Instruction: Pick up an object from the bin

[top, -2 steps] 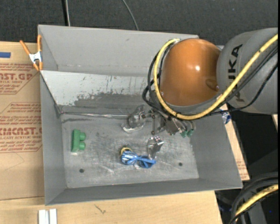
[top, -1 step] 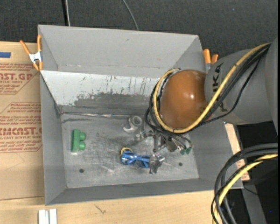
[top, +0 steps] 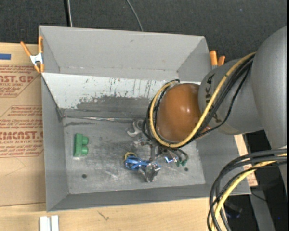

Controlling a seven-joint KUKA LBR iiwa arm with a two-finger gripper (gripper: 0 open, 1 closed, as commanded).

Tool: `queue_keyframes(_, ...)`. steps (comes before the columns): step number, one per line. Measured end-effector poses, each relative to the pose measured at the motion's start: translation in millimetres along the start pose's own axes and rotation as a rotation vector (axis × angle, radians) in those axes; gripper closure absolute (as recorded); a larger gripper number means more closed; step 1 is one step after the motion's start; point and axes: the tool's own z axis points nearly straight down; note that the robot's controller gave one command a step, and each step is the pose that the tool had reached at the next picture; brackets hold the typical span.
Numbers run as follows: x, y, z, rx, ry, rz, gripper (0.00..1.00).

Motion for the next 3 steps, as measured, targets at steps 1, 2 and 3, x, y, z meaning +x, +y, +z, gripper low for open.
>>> queue_keyframes(1, 0.7, -0.2, -2.1, -0.001, 0.008, -0.002, 1.00)
queue_keyframes(2, 24.2, -37.9, -85.5, -0.003, 0.026, -0.009, 1.00)
queue_keyframes(3, 21.8, -40.0, -138.0, -0.005, 0.025, -0.030, 1.00)
